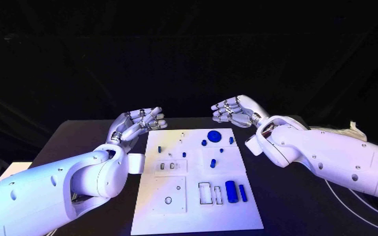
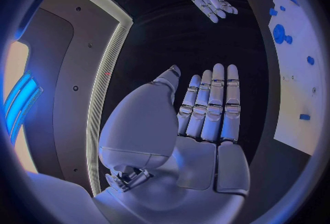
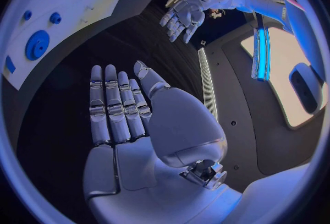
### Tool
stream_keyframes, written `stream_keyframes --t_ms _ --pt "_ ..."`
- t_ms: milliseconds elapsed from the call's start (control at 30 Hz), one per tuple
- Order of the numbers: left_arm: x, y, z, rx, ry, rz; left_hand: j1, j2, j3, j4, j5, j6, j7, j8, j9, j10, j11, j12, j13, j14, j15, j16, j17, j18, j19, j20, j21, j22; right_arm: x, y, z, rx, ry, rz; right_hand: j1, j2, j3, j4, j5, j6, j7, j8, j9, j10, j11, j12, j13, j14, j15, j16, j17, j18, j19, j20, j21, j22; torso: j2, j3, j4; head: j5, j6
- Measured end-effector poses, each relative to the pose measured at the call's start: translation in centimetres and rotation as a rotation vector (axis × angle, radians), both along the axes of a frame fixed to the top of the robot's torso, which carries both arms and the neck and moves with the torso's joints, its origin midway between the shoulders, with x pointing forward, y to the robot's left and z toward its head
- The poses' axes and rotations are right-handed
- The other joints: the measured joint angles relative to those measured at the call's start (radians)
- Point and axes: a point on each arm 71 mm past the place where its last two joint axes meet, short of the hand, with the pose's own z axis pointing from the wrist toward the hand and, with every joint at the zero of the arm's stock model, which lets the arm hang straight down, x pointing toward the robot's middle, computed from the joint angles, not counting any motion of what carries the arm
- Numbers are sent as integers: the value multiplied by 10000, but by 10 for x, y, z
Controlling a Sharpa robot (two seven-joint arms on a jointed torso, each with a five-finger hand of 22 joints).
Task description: Assemble the parts on the task board
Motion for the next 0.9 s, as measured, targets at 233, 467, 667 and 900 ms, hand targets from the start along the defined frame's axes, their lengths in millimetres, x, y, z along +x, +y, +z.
stream_keyframes --t_ms 233,467,667,900 --pt "-8 9 6 -214 43 -209 0 0 -7 -55 0 -1 0 -148 -15 0 0 -186 -25 -39 38 -148 -1 -1 0 0 -54 -89 1 5 5 -2674 -819 443 -286 -286 262 -261 -502 1084 -381 0 29 1397 -464 -166 53 2040 -630 344 307 0 1496 -656 1026 396 363 -12 117 -197 -6" --pt "-16 10 13 -579 159 -720 0 0 -45 -92 0 34 35 -190 -14 36 33 -228 -25 -39 38 -149 -2 -2 34 34 -53 -113 6 14 14 -4997 -1693 673 -398 -476 455 -153 -983 1469 -553 -6 57 1977 -762 -221 65 3315 -1099 1016 899 1 2949 -1248 2278 998 668 -54 251 -350 -58" --pt "-21 7 16 -834 330 -1080 0 0 -45 -92 0 34 35 -190 -14 36 33 -228 -25 -3 73 -149 -2 -3 34 35 -53 -124 10 21 15 -6356 -2202 735 -717 -795 938 22 -983 1552 -635 -245 38 1912 -899 -221 47 3347 -1277 3519 2389 1 3743 -1477 3535 1705 892 -78 338 -375 -14" --pt "-24 2 17 -998 443 -1347 0 0 -73 -120 0 34 35 -227 -14 35 34 -228 -24 -3 73 -149 4 -4 34 35 -53 -124 13 28 15 -7249 -2457 812 -977 -1112 1631 383 -1038 1529 -655 -245 38 1546 -830 -221 40 3347 -1277 6776 4857 -288 4512 -1500 7007 5672 1079 -113 414 -411 39"
